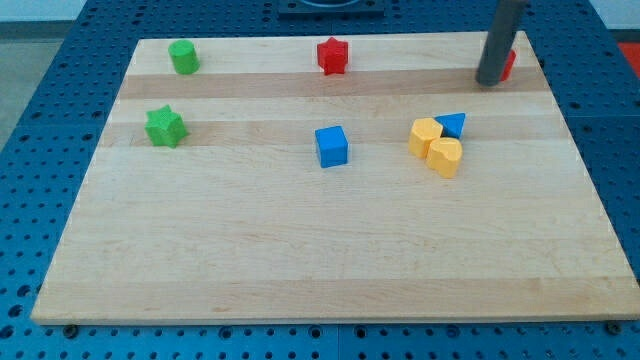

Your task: Slide the red circle towards the top right of the board

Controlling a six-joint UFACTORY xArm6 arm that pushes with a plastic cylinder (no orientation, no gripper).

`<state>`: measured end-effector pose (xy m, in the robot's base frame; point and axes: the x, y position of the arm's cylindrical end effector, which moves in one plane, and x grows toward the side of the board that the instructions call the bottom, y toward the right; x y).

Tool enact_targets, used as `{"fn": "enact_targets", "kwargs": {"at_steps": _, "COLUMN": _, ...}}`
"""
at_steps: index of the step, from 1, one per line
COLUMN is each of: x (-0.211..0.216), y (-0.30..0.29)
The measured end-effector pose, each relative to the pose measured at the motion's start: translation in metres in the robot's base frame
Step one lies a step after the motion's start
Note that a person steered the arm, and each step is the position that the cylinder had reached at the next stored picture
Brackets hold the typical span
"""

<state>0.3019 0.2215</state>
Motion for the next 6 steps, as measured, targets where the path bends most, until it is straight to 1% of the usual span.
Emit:
{"fn": "enact_targets", "kwargs": {"at_steps": 2, "x": 0.005, "y": 0.013}}
{"fn": "enact_targets", "kwargs": {"at_steps": 4, "x": -0.022, "y": 0.013}}
{"fn": "enact_targets", "kwargs": {"at_steps": 6, "x": -0.022, "y": 0.016}}
